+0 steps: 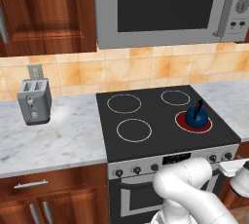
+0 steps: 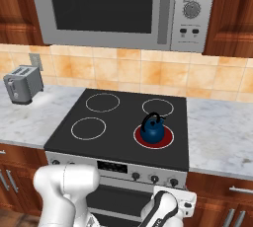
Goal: The kettle is done boiling. Turn off the stove, then wait for 300 timesteps before moving the kettle to the dining table.
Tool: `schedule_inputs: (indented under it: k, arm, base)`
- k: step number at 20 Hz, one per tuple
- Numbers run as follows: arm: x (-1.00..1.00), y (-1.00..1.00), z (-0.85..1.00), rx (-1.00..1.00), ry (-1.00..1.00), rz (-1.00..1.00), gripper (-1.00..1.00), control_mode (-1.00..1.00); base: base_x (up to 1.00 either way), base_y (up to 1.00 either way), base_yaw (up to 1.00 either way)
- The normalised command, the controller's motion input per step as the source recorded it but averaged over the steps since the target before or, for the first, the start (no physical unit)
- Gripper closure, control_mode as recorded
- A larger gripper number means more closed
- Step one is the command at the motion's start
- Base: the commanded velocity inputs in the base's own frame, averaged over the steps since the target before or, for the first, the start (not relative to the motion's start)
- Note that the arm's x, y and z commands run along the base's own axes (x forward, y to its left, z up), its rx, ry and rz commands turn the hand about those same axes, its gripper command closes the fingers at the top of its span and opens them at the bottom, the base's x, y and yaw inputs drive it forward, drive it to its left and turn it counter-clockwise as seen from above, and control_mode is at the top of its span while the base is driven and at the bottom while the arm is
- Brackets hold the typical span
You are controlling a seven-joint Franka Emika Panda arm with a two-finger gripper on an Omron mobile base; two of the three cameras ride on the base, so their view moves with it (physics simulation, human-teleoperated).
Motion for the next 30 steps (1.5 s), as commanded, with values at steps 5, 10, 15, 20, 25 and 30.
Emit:
schedule_inputs:
  k: [5, 10, 15, 20, 25, 30]
  arm:
    - [0.06, 0.00, 0.00, 0.00, 0.00, 0.00, -1.00, -1.00]
    - [0.05, 0.00, 0.00, 0.00, 0.00, 0.00, -1.00, -1.00]
    - [0.01, 0.00, 0.00, 0.00, 0.00, 0.00, 1.00, -1.00]
    - [0.03, 0.00, 0.00, 0.00, 0.00, 0.00, 1.00, -1.00]
    - [0.00, 0.00, 0.00, 0.00, 0.00, 0.00, 1.00, -1.00]
    - [0.00, 0.00, 0.00, 0.00, 0.00, 0.00, 1.00, -1.00]
  base:
    - [0.00, 0.00, 0.00]
    - [0.00, 0.00, 0.00]
    - [0.00, 0.00, 0.00]
    - [0.00, 0.00, 0.00]
    - [0.00, 0.00, 0.00]
    - [0.00, 0.00, 0.00]
